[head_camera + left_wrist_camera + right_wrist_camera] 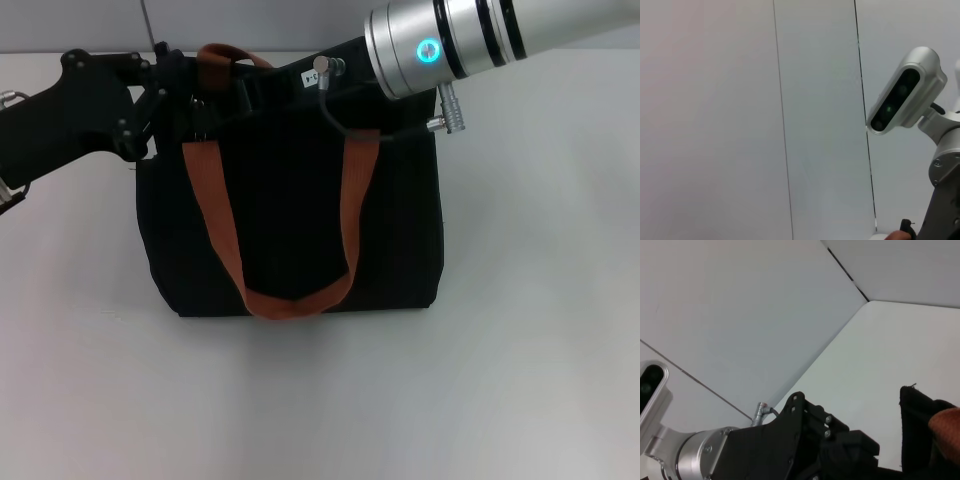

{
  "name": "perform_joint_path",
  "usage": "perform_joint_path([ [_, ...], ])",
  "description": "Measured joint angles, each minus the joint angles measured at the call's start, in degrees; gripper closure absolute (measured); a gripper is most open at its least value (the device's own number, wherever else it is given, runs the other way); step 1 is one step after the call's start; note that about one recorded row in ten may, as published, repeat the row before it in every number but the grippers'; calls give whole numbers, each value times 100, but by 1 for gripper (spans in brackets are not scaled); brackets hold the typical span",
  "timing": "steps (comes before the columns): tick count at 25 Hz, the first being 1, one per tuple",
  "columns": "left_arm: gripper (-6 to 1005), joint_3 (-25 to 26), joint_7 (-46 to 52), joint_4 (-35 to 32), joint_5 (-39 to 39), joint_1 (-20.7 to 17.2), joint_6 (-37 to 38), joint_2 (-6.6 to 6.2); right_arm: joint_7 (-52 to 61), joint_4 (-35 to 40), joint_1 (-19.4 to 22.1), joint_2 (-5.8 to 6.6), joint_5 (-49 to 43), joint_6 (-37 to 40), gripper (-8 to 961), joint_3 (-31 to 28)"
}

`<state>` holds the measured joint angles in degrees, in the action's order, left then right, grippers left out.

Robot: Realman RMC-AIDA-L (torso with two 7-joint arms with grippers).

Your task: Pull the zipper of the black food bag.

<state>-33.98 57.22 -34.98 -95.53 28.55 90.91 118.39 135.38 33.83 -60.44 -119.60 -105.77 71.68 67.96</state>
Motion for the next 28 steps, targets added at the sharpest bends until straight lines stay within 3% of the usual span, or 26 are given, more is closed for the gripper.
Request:
perform_joint_path([
  [4,966,15,0,0,4,-51,38,-2,-31,18,23,-2,-8,-53,955,-2],
  [12,967,68,0,0,7,-74,40,-14,73,276,252,10,-68,-87,955,-2],
  [21,965,90,0,-3,85,-72,11,-31,566,1038,803,11,-497,-114,955,-2],
  [28,965,93,-18,-1,91,-44,-55,-34,1163,2018,1460,20,-1017,43,955,-21],
])
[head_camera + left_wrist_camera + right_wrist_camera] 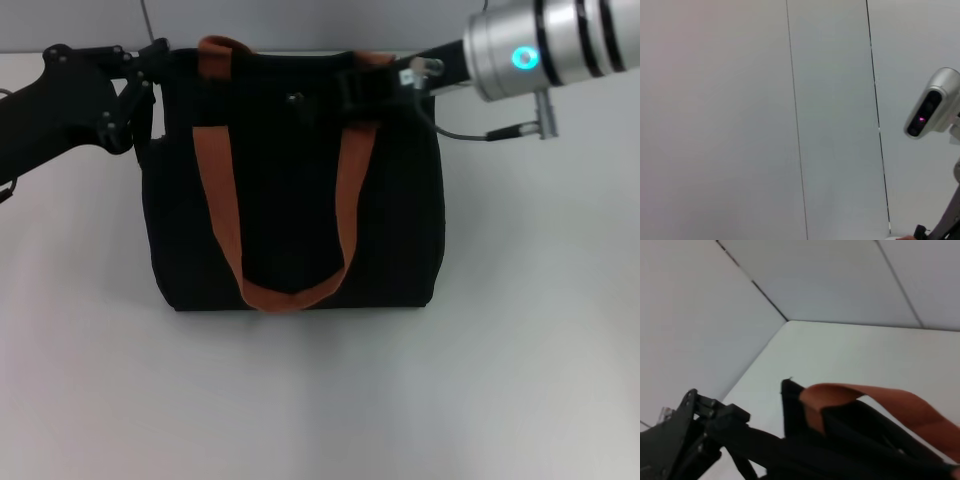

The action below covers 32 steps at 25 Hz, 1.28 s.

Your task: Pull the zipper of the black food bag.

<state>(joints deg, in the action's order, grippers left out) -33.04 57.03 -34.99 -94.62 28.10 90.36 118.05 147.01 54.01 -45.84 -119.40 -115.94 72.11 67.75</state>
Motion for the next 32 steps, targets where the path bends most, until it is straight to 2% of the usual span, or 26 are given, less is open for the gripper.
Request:
perform_joint_path([
  [1,964,0,0,0,0,0,0,0,0,0,0,0,0,0,954,0],
  [5,964,0,-9,2,3,23,-16,-2,146,509,505,0,-13,156,954,-87],
  [10,963,1,-9,0,11,36,-32,-4,195,747,794,12,-86,327,954,-373],
  [18,962,0,-1,-13,15,32,-56,-3,202,1077,1074,7,-172,464,954,-608],
  [24,961,0,-2,-13,15,22,-56,-1,56,1122,1106,5,-41,521,954,-639],
  [27,961,0,5,-15,16,16,-47,10,-275,1044,1134,12,369,685,947,-889],
  [29,960,0,7,-15,16,11,-42,11,-727,898,1221,19,938,830,941,-1123],
  [30,960,-1,14,-15,16,0,-28,16,-1320,706,1365,22,1572,1002,938,-1336],
  [31,960,-1,14,-15,16,0,-28,16,-1320,706,1365,22,1572,1002,934,-1336],
  [32,960,0,30,-13,18,-5,-25,16,-1810,554,1456,23,2032,1181,931,-1463],
])
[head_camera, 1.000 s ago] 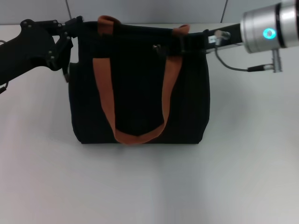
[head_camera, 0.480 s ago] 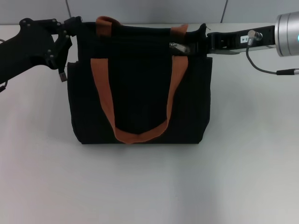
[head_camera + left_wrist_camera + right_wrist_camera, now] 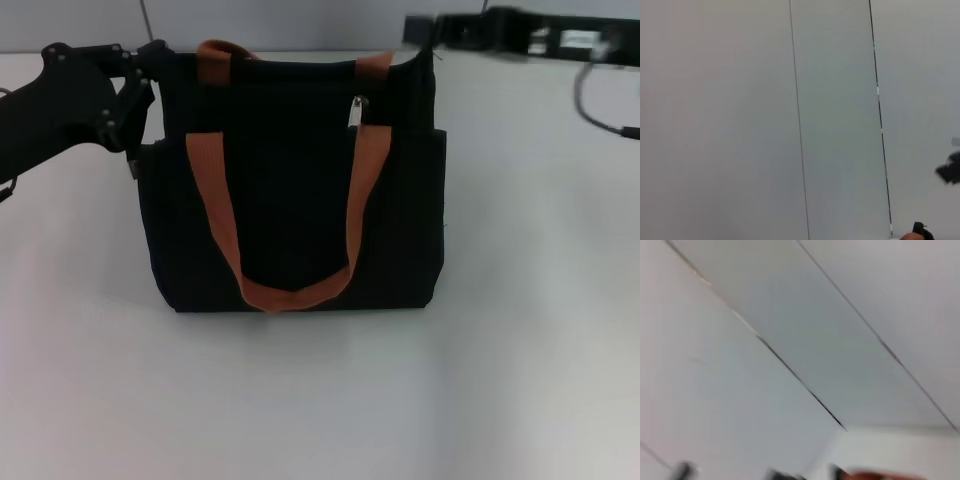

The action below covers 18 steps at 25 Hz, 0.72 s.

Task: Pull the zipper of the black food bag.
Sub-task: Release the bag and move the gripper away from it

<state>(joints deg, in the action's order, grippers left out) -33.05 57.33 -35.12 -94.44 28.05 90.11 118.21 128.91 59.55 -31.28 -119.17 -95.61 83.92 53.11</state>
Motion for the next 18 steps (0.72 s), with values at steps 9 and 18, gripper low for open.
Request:
perform_joint_path([
  [9,959,0,148,8,3,-81,4,0,-3431,-1671,365,43,1256,2328,550,-562],
  [18,956,-53,495,11,-53,-130,-12,-30,-6363,-3029,487,15,-673,2318,315,-531],
])
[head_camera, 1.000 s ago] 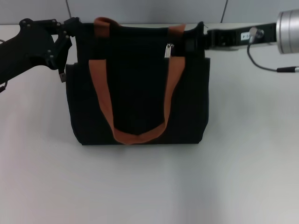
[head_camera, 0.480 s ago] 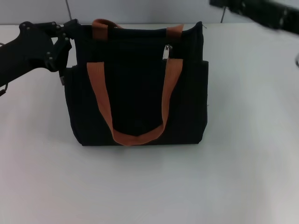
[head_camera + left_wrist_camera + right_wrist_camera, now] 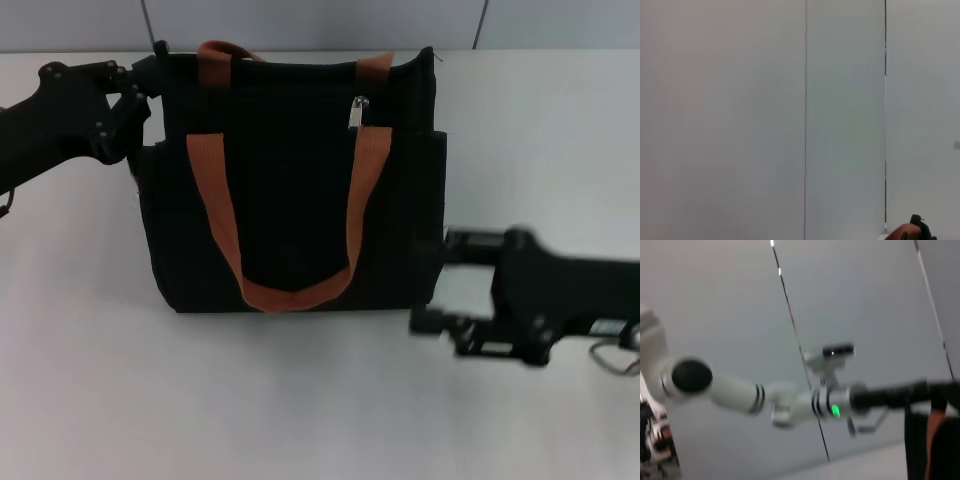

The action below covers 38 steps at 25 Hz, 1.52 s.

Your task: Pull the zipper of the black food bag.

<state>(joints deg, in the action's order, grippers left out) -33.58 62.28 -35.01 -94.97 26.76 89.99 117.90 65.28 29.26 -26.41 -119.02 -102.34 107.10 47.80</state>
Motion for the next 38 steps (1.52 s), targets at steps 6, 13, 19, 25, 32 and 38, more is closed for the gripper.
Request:
perform_joint_path([
  [6,854,-137,65,-84,-14,-112,130,-24,-197,-248,-125,-15,-357,-193,315,33],
  [13,635,-193,880,-489,-25,-361,756,-301,-347,-247,-175,-22,-382,-207,314,78],
  [19,435,-173,1604,-1081,-32,-676,979,-695,-379,-304,-298,-38,-385,-334,314,76],
  [25,228,296,1611,-1020,-5,-698,1787,-783,-513,-635,-479,-48,-380,-576,314,71],
  [32,186,-406,1100,-790,-640,-720,2149,-572,-1075,-1038,-488,-51,-346,-720,315,70],
  [38,186,-533,560,-104,-1520,-582,2048,-409,-1463,-1265,-422,-51,-407,-1035,296,124],
])
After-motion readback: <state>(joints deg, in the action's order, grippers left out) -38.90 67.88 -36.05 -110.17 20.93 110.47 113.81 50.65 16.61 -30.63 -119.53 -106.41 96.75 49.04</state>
